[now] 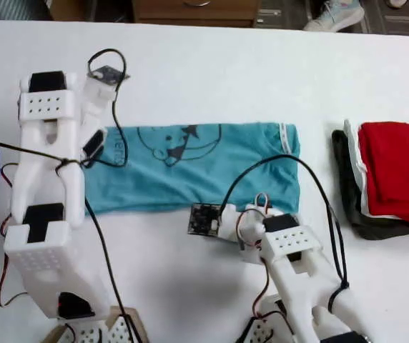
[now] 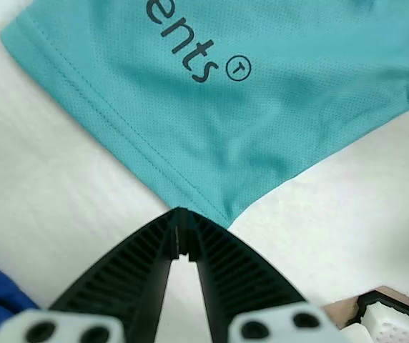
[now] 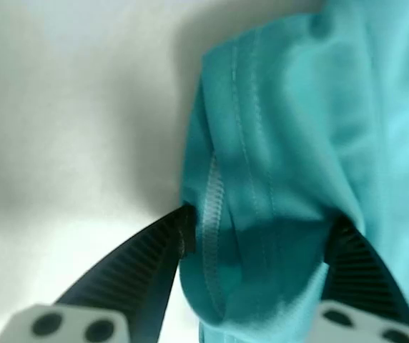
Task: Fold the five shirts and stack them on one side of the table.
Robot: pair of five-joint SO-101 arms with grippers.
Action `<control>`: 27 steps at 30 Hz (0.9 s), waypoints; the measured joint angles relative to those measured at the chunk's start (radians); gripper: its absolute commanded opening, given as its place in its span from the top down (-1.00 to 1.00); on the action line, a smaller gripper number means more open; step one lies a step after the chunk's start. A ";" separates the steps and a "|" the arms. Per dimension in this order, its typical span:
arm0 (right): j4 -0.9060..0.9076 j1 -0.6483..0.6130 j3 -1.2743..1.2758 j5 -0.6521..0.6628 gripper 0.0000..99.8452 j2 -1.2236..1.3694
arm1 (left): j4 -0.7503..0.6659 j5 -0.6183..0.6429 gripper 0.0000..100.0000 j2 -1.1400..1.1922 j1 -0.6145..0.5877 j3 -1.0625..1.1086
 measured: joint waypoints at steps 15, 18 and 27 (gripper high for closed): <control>0.011 0.057 -0.262 0.020 0.96 0.310 | 0.000 0.000 0.96 0.000 -0.061 -0.006; 0.012 0.061 -0.290 0.020 0.96 0.328 | 0.000 0.000 0.96 0.000 -0.063 -0.006; 0.210 0.066 -0.514 0.018 0.96 0.331 | -0.003 0.000 0.96 0.012 -0.063 -0.006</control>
